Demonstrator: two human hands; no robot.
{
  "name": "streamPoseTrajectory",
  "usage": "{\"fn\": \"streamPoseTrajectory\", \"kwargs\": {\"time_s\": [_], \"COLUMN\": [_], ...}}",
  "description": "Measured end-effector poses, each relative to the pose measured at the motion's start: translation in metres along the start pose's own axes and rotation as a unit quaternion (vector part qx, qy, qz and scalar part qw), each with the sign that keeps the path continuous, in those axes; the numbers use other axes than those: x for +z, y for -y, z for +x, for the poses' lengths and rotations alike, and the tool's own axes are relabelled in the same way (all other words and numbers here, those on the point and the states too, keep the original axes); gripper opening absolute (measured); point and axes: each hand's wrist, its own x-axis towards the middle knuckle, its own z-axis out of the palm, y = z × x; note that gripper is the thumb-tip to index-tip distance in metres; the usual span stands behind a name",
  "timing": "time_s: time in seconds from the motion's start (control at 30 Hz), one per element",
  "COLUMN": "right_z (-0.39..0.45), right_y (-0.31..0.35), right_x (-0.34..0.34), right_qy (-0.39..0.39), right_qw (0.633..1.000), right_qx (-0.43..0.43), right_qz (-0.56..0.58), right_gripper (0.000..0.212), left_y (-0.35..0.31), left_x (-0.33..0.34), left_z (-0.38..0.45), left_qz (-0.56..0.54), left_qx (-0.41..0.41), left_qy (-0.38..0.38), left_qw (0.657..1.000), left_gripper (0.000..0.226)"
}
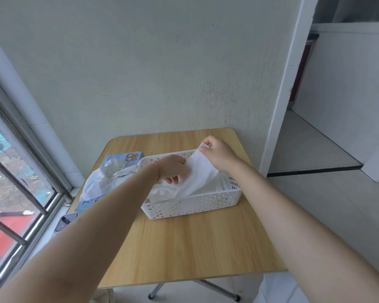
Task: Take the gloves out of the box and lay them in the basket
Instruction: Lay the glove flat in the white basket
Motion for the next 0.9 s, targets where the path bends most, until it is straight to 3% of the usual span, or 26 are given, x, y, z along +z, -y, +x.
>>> {"fn": "streamPoseTrajectory", "kwargs": {"time_s": [0.13, 0.23, 0.3, 0.4, 0.5, 0.6, 0.7, 0.83, 0.9], "right_z": [0.002, 0.001, -0.003, -0.006, -0.004, -0.004, -0.005, -0.004, -0.003], "right_y": [-0.006, -0.005, -0.004, -0.002, -0.006, -0.009, -0.003, 0.008, 0.016], "right_x": [0.001, 0.006, 0.009, 0.012, 0.016, 0.021, 0.022, 0.021, 0.021], "right_qy": [0.021, 0.037, 0.041, 0.053, 0.073, 0.048, 0.040, 0.024, 0.008], "right_qw": [0.988, 0.960, 0.949, 0.920, 0.895, 0.894, 0.886, 0.880, 0.887], "right_qx": [0.057, 0.100, 0.117, 0.131, 0.124, 0.088, 0.070, 0.047, 0.028], "right_qz": [-0.141, -0.260, -0.289, -0.367, -0.421, -0.436, -0.457, -0.472, -0.461], "right_gripper": [0.017, 0.017, 0.016, 0.051, 0.065, 0.059, 0.058, 0.051, 0.042], "left_y": [0.007, 0.009, 0.010, 0.014, 0.017, 0.020, 0.022, 0.026, 0.026], "left_x": [-0.006, 0.001, 0.010, 0.022, 0.022, 0.018, 0.021, 0.010, -0.005], "left_z": [0.002, 0.007, 0.010, 0.013, 0.008, 0.001, -0.004, -0.006, -0.013], "left_qz": [0.124, 0.139, 0.165, 0.209, 0.222, 0.240, 0.326, 0.309, 0.259], "left_qx": [-0.048, -0.023, 0.009, 0.046, 0.082, 0.076, 0.057, 0.050, 0.058], "left_qy": [-0.019, -0.169, -0.228, -0.202, -0.189, -0.080, 0.027, 0.048, -0.028], "left_qw": [0.991, 0.975, 0.960, 0.956, 0.953, 0.964, 0.943, 0.949, 0.964], "left_gripper": [0.022, 0.019, 0.023, 0.038, 0.030, 0.022, 0.032, 0.036, 0.023]}}
